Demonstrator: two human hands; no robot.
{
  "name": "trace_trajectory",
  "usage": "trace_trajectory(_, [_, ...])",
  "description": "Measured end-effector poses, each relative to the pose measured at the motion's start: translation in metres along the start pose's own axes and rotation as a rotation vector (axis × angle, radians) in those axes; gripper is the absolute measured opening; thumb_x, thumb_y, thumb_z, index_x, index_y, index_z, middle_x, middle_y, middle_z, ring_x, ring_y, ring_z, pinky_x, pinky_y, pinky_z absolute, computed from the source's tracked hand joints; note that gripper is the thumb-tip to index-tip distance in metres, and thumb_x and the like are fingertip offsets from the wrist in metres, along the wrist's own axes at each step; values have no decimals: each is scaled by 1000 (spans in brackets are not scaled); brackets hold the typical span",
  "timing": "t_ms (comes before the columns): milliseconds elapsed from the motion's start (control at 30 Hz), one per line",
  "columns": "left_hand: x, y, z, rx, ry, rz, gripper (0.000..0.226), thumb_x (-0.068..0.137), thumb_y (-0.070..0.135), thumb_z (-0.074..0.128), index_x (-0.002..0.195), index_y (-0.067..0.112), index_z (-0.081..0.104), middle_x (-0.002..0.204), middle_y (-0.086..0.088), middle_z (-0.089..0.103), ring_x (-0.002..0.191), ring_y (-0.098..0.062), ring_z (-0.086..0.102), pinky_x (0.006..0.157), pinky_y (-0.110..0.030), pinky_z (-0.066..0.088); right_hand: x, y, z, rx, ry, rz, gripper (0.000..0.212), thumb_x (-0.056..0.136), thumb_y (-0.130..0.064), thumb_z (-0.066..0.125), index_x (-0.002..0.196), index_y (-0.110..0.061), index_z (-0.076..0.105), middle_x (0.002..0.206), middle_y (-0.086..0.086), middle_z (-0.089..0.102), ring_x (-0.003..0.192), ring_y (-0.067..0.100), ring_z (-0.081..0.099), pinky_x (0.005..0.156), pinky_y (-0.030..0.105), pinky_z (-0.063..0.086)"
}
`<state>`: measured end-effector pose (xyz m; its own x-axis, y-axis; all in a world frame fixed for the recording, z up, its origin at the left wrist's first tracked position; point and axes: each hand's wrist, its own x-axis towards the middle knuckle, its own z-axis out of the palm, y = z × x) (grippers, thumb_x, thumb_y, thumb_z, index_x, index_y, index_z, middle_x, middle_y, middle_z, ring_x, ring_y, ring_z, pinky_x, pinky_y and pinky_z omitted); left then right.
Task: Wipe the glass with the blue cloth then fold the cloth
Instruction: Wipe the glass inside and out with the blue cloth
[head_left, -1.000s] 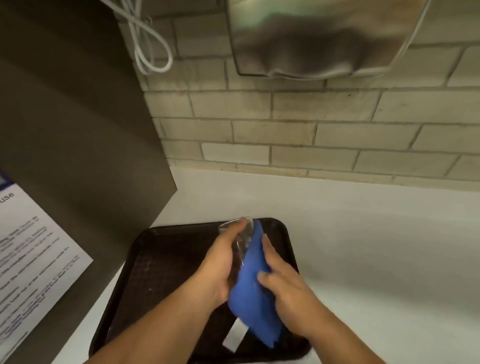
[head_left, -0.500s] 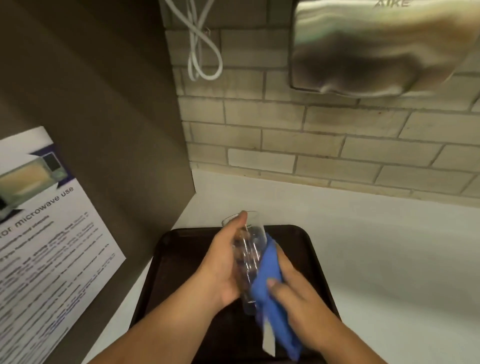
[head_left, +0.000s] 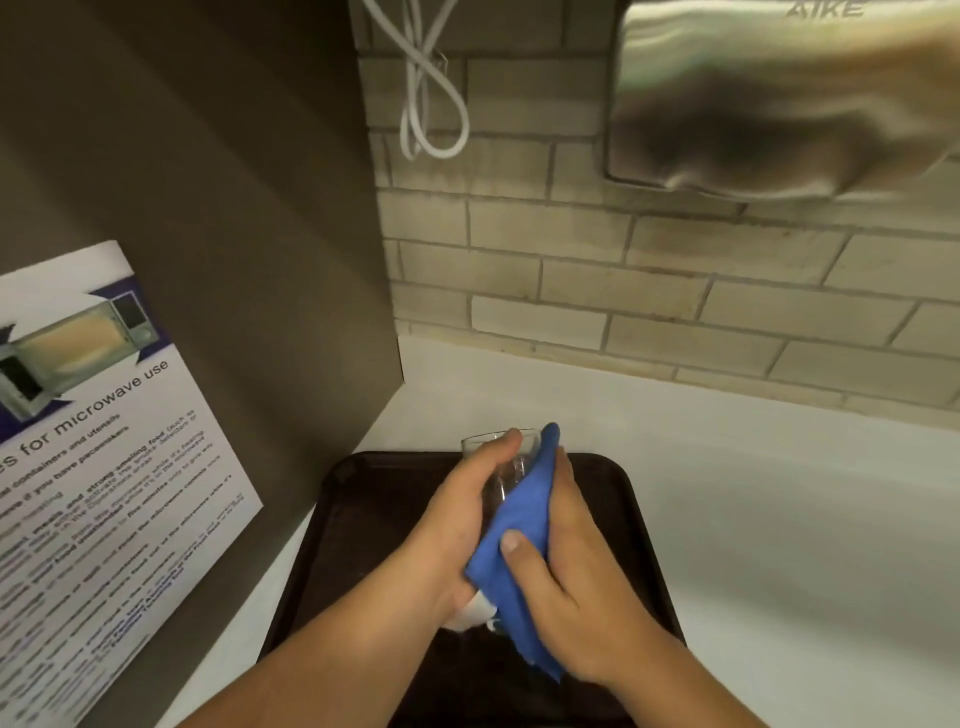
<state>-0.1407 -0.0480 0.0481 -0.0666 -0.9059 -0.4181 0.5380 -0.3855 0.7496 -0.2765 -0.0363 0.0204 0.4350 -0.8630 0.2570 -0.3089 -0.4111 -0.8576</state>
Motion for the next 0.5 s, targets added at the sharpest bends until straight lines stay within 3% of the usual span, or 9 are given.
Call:
trace_trajectory(100, [0, -2, -2, -24, -58, -8, 51, 73, 49, 80, 100, 7, 82, 89, -15, 79, 82, -28, 77, 78, -37, 62, 26, 0, -15, 69, 109, 136, 41, 98, -34, 45, 136, -19, 50, 104, -22, 66, 104, 2, 61, 80, 2, 44])
trace_trajectory(200, [-1, 7, -3, -33, -122, -16, 68, 65, 59, 86, 109, 6, 81, 101, -15, 80, 91, -31, 77, 87, -44, 60, 31, 13, -26, 46, 48, 260, 27, 100, -4, 44, 122, -3, 60, 117, 10, 66, 112, 25, 60, 94, 27, 49])
trace_trajectory(233, [0, 9, -3, -33, -97, -28, 78, 62, 60, 88, 114, 3, 79, 106, -18, 79, 95, -34, 76, 91, -46, 59, 29, 12, -26, 115, 16, 267, 23, 101, -6, 46, 116, -7, 64, 112, 11, 70, 109, 28, 63, 92, 30, 52])
trace_trajectory(300, [2, 8, -2, -13, -7, -42, 86, 62, 65, 85, 117, -1, 77, 116, -22, 77, 102, -37, 76, 96, -47, 58, 26, 5, -21, 245, 15, 262, 23, 103, -21, 45, 104, -15, 67, 93, 4, 76, 91, 18, 71, 80, 23, 55])
trace_trajectory(367, [3, 4, -1, 30, 52, -33, 84, 64, 70, 76, 114, 3, 80, 117, -23, 79, 105, -36, 77, 97, -47, 58, 25, -3, -12, 175, 77, 174, 25, 103, -30, 43, 115, -19, 62, 99, 0, 74, 93, 8, 70, 84, 21, 55])
trace_trajectory(433, [3, -1, -2, 42, 66, -14, 84, 63, 73, 70, 112, 5, 81, 106, -23, 81, 97, -34, 79, 90, -44, 60, 23, -8, -4, 55, 154, 75, 36, 100, -40, 43, 129, -20, 53, 109, -3, 68, 99, 1, 66, 88, 16, 52])
trace_trajectory(500, [1, -3, 0, 11, 36, 5, 84, 62, 70, 69, 111, 3, 81, 94, -21, 80, 88, -32, 78, 84, -42, 62, 25, -16, 0, 73, 211, 81, 50, 93, -53, 41, 125, -18, 56, 103, -4, 69, 94, -1, 65, 84, 15, 52])
